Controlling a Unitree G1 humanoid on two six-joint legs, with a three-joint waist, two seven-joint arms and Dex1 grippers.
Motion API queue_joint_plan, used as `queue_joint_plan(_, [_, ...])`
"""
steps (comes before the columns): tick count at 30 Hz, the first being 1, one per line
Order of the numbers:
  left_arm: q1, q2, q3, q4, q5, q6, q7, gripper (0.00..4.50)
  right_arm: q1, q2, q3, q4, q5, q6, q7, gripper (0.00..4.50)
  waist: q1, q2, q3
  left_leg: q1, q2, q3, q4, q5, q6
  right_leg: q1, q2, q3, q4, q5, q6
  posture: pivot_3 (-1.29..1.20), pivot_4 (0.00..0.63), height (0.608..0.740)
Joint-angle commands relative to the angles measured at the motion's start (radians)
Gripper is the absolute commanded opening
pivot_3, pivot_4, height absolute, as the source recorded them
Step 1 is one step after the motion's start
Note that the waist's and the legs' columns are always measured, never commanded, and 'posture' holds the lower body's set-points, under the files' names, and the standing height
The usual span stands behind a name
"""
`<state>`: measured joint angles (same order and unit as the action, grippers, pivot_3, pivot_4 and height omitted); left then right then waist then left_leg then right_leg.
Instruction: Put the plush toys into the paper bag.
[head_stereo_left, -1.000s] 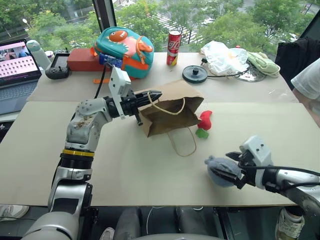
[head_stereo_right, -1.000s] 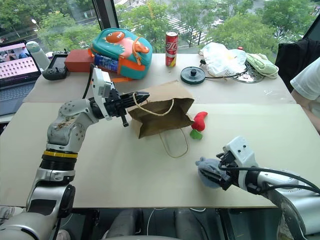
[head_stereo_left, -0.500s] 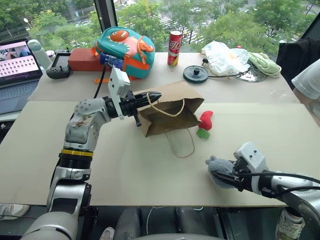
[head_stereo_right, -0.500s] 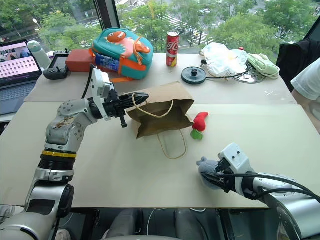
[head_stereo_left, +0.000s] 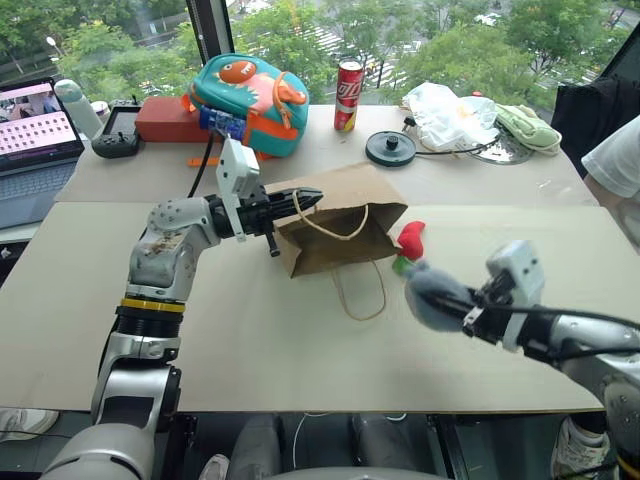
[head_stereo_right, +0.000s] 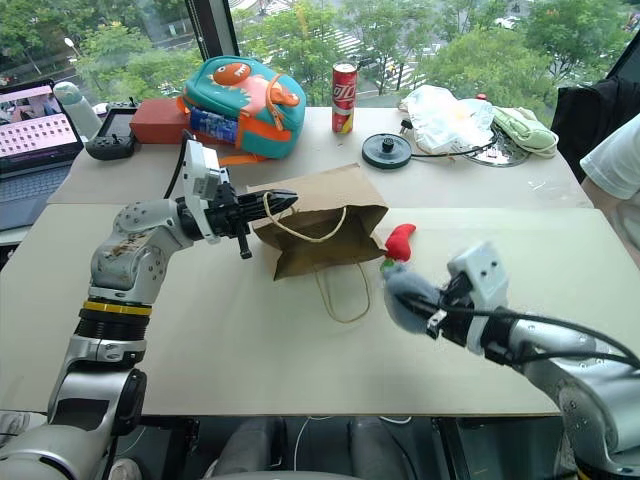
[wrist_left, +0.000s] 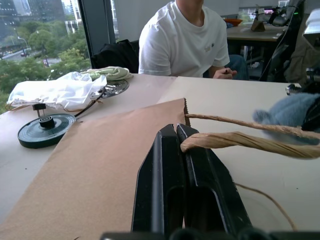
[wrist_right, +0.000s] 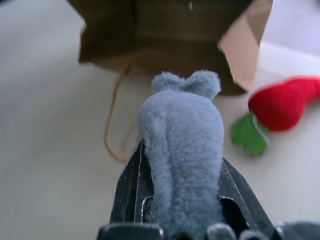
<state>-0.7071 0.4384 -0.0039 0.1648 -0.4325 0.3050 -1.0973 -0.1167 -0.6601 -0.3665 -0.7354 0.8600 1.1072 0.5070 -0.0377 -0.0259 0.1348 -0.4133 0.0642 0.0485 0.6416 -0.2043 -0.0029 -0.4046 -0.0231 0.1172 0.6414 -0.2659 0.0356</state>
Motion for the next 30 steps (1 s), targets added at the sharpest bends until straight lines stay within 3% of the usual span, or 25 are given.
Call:
queue_joint_plan(1, [-0.015, 0.003, 0.007, -0.021, -0.011, -0.003, -0.002, 0.00, -0.095, 0.063, 0.024, -0.002, 0.090, 0.072, -0.131, 0.81, 0.000, 0.000, 0.000, 0.000, 0.000, 0.000, 0.000, 0.000, 0.000, 0.000, 0.000, 0.000, 0.000, 0.001, -0.001, 0.00, 0.150, 0.733])
queue_joint_plan(11, [-0.013, -0.004, 0.004, -0.026, -0.012, 0.002, 0.000, 0.00, -0.333, 0.360, 0.301, 0.231, -0.086, 0.075, -0.417, 0.81, -0.006, 0.000, 0.000, -0.001, 0.000, 0.000, 0.000, 0.000, 0.000, -0.001, 0.000, 0.000, 0.001, 0.002, -0.003, 0.00, 0.150, 0.733])
queue_joint_plan(18, [-0.009, -0.008, -0.003, -0.030, -0.011, 0.003, -0.001, 0.00, -0.466, 0.513, 0.307, 0.480, -0.224, -0.026, -0.515, 0.81, -0.004, 0.001, 0.000, -0.003, 0.000, 0.000, 0.000, 0.000, 0.000, -0.003, 0.000, 0.000, 0.000, 0.002, -0.003, 0.00, 0.150, 0.733])
queue_joint_plan(27, [-0.012, -0.014, -0.013, -0.028, -0.011, 0.004, -0.005, 0.00, -0.599, 0.715, 0.198, 0.693, -0.314, -0.189, -0.663, 0.81, -0.008, 0.001, 0.000, -0.003, 0.000, -0.001, -0.002, 0.000, 0.000, -0.005, 0.001, 0.000, 0.003, 0.002, -0.003, 0.00, 0.150, 0.733])
queue_joint_plan(30, [-0.013, -0.013, -0.014, -0.026, -0.010, 0.004, -0.006, 0.00, -0.594, 0.731, 0.178, 0.711, -0.348, -0.229, -0.702, 1.61, -0.005, 0.001, 0.000, -0.005, 0.000, -0.001, -0.002, 0.000, 0.000, -0.005, 0.000, 0.000, 0.002, 0.002, -0.003, 0.00, 0.150, 0.733])
